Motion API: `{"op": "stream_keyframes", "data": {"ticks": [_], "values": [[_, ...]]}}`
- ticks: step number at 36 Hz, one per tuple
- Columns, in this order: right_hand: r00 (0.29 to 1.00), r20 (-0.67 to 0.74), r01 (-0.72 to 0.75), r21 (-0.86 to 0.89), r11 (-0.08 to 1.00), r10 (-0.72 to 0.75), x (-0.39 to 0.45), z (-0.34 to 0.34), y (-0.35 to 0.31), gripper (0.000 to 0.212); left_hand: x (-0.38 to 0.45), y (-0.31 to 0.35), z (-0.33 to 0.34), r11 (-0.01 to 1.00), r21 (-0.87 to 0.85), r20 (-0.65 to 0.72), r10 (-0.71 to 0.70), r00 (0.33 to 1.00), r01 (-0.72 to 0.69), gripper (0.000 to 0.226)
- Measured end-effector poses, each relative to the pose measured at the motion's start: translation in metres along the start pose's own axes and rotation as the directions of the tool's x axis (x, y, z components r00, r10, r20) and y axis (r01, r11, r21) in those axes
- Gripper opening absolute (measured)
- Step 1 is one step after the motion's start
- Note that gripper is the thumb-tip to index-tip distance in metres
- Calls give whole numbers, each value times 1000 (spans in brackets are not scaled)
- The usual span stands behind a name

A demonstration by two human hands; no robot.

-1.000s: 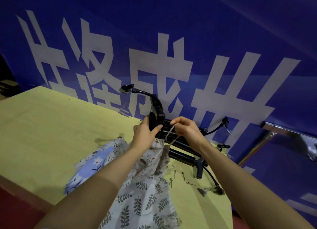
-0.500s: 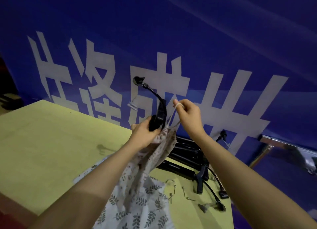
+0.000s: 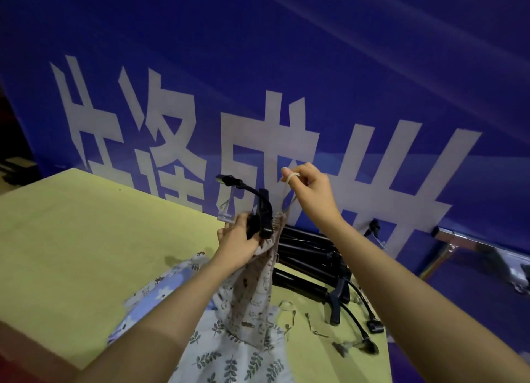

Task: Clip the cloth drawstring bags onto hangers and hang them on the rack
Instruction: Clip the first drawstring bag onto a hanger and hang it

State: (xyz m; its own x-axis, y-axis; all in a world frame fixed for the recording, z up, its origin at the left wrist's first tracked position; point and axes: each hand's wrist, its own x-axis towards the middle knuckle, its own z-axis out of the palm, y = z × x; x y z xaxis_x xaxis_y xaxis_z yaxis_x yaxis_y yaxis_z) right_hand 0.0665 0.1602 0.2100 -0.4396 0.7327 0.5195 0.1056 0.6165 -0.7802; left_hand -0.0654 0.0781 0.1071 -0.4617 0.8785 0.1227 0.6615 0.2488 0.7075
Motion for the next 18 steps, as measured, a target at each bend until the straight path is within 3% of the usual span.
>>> {"op": "stream_keyframes", "data": {"ticks": [5,8,11,13,15,18], "values": [[1000,25,-15,41,999,14,3,1,-9,30,-12,10,-9,953,-227,-191,161,968,-203,38],[999,32,-16,56,998,14,4,2,-13,28,-18,13,-10,958,-137,-321,199,926,-253,17],[1000,21,-21,81,996,19,6,1,-15,24,-24,27,-12,920,66,-446,374,813,-387,36],[1000,21,-19,104,994,17,8,-1,-16,24,-24,39,-15,871,106,-474,469,745,-480,33],[1000,25,-10,122,993,7,10,-3,-20,22,-20,51,-15,861,32,-405,475,781,-507,22],[999,43,11,129,992,-16,12,-5,-25,14,-13,70,-17,927,-154,-216,308,927,-343,38]]}}
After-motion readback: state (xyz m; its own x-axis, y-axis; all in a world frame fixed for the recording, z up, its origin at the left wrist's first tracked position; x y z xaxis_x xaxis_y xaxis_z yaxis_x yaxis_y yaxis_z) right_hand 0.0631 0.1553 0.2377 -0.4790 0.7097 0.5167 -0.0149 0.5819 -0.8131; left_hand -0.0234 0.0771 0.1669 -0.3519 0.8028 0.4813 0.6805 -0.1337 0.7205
